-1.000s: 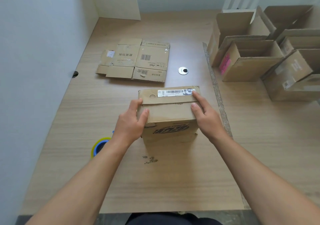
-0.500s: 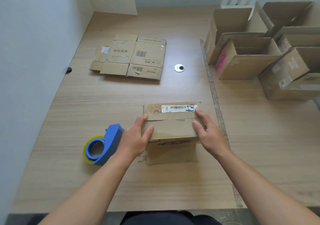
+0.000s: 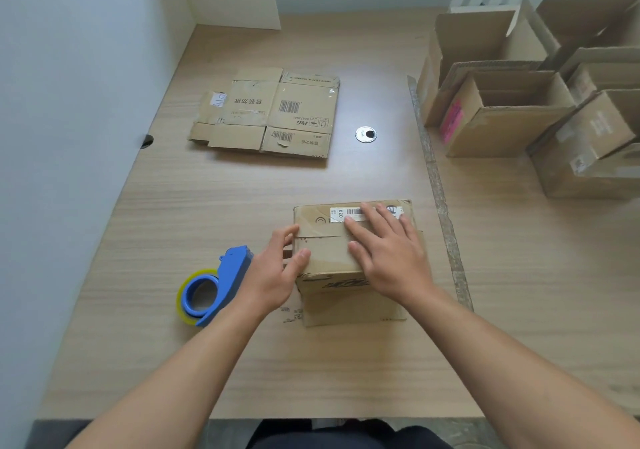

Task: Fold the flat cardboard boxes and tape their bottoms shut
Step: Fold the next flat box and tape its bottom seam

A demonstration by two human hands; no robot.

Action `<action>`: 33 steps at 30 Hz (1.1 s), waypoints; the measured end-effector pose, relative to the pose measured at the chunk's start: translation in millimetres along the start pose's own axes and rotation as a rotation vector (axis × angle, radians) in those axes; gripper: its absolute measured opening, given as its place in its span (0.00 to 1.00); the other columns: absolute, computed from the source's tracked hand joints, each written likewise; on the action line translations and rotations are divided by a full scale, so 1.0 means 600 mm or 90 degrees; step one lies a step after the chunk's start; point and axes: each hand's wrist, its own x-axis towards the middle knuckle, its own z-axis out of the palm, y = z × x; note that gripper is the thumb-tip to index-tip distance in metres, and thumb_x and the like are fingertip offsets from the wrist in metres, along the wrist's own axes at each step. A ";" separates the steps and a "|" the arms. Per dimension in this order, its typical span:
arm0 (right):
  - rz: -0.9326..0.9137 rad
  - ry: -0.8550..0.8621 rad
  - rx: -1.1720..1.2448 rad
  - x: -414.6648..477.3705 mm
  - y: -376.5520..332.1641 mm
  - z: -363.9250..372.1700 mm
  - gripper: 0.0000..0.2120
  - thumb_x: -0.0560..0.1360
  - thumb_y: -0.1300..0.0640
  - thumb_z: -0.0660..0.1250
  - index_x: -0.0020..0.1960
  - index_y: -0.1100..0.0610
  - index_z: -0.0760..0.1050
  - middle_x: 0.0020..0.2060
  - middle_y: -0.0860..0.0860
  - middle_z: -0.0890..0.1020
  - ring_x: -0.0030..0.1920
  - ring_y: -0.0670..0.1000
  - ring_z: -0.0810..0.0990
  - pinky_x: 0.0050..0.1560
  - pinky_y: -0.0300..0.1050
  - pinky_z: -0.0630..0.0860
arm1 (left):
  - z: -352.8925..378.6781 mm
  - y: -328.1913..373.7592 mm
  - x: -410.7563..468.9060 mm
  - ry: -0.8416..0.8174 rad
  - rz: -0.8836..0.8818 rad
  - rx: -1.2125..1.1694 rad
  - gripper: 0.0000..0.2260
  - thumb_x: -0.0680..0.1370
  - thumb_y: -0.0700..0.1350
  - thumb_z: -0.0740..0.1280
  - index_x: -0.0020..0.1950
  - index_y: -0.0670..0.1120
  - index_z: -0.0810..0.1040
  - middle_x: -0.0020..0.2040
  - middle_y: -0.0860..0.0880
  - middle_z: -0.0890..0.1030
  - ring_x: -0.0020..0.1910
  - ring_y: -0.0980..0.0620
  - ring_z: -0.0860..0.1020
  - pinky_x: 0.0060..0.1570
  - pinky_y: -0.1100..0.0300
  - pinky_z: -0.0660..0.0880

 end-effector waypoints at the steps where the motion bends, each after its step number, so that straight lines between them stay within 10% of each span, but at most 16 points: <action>1: 0.001 0.011 0.003 0.001 0.001 0.000 0.22 0.82 0.40 0.52 0.75 0.37 0.62 0.79 0.44 0.57 0.79 0.47 0.50 0.76 0.49 0.40 | -0.010 -0.003 -0.002 0.000 -0.002 -0.001 0.20 0.80 0.57 0.64 0.71 0.58 0.66 0.62 0.55 0.76 0.58 0.57 0.78 0.58 0.54 0.75; 8: 0.013 0.044 0.024 0.002 -0.008 0.002 0.19 0.81 0.42 0.59 0.71 0.39 0.70 0.76 0.45 0.64 0.78 0.50 0.56 0.77 0.52 0.45 | -0.095 -0.059 -0.038 0.137 -0.045 0.359 0.27 0.79 0.54 0.64 0.77 0.54 0.60 0.63 0.47 0.76 0.61 0.44 0.73 0.59 0.51 0.70; 12: 0.022 0.036 0.027 0.005 -0.010 0.000 0.18 0.80 0.43 0.59 0.69 0.39 0.71 0.75 0.44 0.64 0.77 0.50 0.56 0.77 0.53 0.45 | -0.104 -0.104 -0.063 0.012 -0.238 0.583 0.33 0.79 0.61 0.59 0.78 0.62 0.44 0.62 0.45 0.72 0.60 0.43 0.71 0.55 0.50 0.70; 19: 0.031 0.040 0.013 0.009 -0.018 -0.005 0.17 0.79 0.43 0.61 0.68 0.40 0.73 0.73 0.46 0.66 0.75 0.53 0.59 0.75 0.52 0.46 | -0.059 -0.145 -0.071 0.052 -0.211 0.513 0.36 0.82 0.53 0.59 0.80 0.53 0.37 0.48 0.48 0.75 0.41 0.48 0.72 0.44 0.53 0.73; 28: 0.043 0.034 0.071 0.007 -0.016 -0.012 0.17 0.79 0.41 0.61 0.67 0.36 0.71 0.72 0.42 0.66 0.74 0.49 0.58 0.73 0.47 0.45 | -0.100 -0.118 -0.013 0.078 -0.303 0.305 0.29 0.77 0.53 0.63 0.74 0.53 0.54 0.49 0.44 0.77 0.44 0.41 0.75 0.43 0.51 0.74; 33: 0.065 0.034 0.164 0.011 -0.016 -0.020 0.16 0.80 0.43 0.60 0.67 0.37 0.73 0.71 0.40 0.67 0.74 0.47 0.59 0.73 0.48 0.46 | -0.122 -0.068 -0.022 0.128 -0.141 0.270 0.27 0.78 0.57 0.64 0.73 0.59 0.54 0.57 0.46 0.79 0.44 0.42 0.75 0.44 0.50 0.74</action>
